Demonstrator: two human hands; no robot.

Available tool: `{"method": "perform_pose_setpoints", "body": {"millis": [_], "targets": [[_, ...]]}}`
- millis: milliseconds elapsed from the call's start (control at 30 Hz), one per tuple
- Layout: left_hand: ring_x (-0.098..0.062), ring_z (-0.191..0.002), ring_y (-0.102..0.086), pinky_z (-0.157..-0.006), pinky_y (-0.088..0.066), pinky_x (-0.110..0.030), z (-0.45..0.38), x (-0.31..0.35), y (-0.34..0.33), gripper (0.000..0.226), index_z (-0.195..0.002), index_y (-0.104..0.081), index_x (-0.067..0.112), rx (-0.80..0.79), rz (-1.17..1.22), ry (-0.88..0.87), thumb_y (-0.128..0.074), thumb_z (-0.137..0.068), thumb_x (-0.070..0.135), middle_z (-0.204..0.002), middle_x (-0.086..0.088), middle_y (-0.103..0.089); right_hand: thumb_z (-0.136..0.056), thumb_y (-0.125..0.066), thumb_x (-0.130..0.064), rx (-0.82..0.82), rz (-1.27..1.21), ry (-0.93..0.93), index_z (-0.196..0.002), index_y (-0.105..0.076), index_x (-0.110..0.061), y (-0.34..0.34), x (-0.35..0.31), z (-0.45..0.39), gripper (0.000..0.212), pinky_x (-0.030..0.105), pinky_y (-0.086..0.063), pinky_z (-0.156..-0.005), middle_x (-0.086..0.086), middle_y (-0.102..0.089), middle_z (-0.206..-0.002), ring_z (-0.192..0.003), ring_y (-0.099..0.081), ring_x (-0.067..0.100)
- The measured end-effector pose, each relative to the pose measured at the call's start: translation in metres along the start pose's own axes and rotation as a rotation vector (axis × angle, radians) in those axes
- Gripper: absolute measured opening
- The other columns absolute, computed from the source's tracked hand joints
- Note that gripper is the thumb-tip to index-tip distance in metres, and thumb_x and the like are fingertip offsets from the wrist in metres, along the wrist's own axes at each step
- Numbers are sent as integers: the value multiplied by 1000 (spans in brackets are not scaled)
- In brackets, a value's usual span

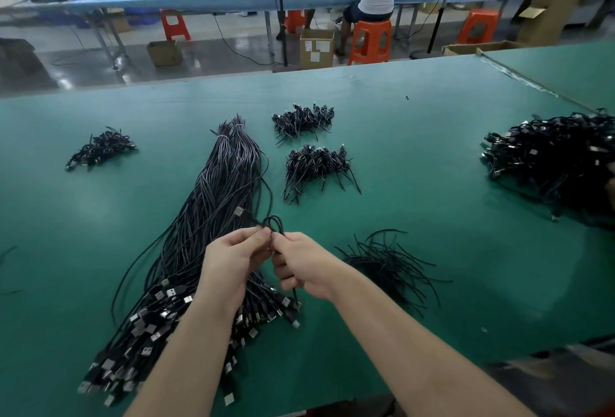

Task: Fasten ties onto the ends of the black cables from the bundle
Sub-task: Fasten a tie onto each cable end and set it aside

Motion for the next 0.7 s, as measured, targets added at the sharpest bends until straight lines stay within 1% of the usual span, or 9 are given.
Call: {"method": "perform_pose_setpoints", "body": {"millis": [100, 167, 233, 300, 367, 433, 500, 600, 700], "targets": [[-15, -62, -58, -63, -54, -30, -8, 5, 12, 17, -91, -71, 8, 87, -152, -61, -80, -85, 21, -68, -3, -64, -109, -32, -33, 83, 176, -1, -83, -41, -19, 10, 2, 0, 31, 22, -29, -41, -8, -35, -57, -45, -29, 8], [-9, -56, -50, -53, -44, -25, -12, 6, 7, 29, -102, -69, 20, 19, -335, -65, -78, -85, 42, -68, 3, -58, -109, -29, -35, 128, 479, 46, -84, -43, -18, 15, -2, 0, 33, 26, -33, -49, -4, -39, -67, -54, -34, 12], [-13, -61, -54, -59, -46, -34, -13, 7, -1, 36, -99, -71, 24, -42, -527, -90, -74, -84, 56, -71, -1, -64, -109, -28, -32, 106, 754, 111, -97, -51, -13, 8, -5, -1, 32, 27, -35, -52, 0, -48, -75, -59, -41, 13], [-19, -67, -63, -68, -53, -43, -11, 15, -5, 33, -82, -74, 19, -29, -635, -166, -75, -85, 52, -72, -5, -72, -109, -30, -24, 70, 886, 160, -117, -53, -10, 1, -5, 0, 29, 29, -40, -52, 1, -53, -79, -63, -49, 17], [-20, -67, -67, -68, -55, -41, -10, 19, -7, 27, -75, -74, 16, -28, -668, -202, -76, -87, 41, -71, -3, -74, -109, -29, -25, 69, 978, 212, -125, -51, -11, -2, -8, 3, 31, 33, -46, -57, 1, -55, -81, -69, -54, 21], [-9, -57, -64, -56, -52, -27, -12, 20, -9, 23, -72, -73, 16, -56, -665, -210, -75, -90, 32, -62, 4, -71, -109, -28, -35, 63, 932, 227, -118, -53, -16, -1, -8, 4, 33, 34, -49, -68, 1, -58, -89, -79, -58, 20], [-2, -44, -52, -45, -41, -17, -16, 18, -8, 29, -64, -66, 17, -79, -631, -187, -73, -92, 24, -50, 9, -61, -109, -29, -41, 30, 688, 193, -102, -54, -23, 2, -1, 2, 31, 25, -45, -69, -6, -56, -87, -74, -55, 6], [-8, -42, -46, -44, -37, -20, -22, 11, -8, 34, -63, -60, 13, -98, -569, -126, -71, -94, 21, -47, 7, -53, -110, -30, -39, -49, 228, 102, -96, -49, -18, 4, 12, 2, 31, 17, -27, -50, -12, -39, -68, -51, -34, 2], [-10, -47, -42, -50, -35, -28, -26, 6, -14, 28, -70, -62, 10, -135, -619, -126, -70, -95, 23, -51, 7, -51, -111, -30, -33, -92, 126, 93, -89, -45, -16, 7, 16, 2, 32, 20, -20, -45, -6, -32, -66, -50, -25, 8]]}}
Point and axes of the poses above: each hand's wrist, its own z-axis away from the middle knuckle, its own y-axis out of the back of the hand, x = y × z, the point moved 10 cm from there along -z, towards the middle knuckle
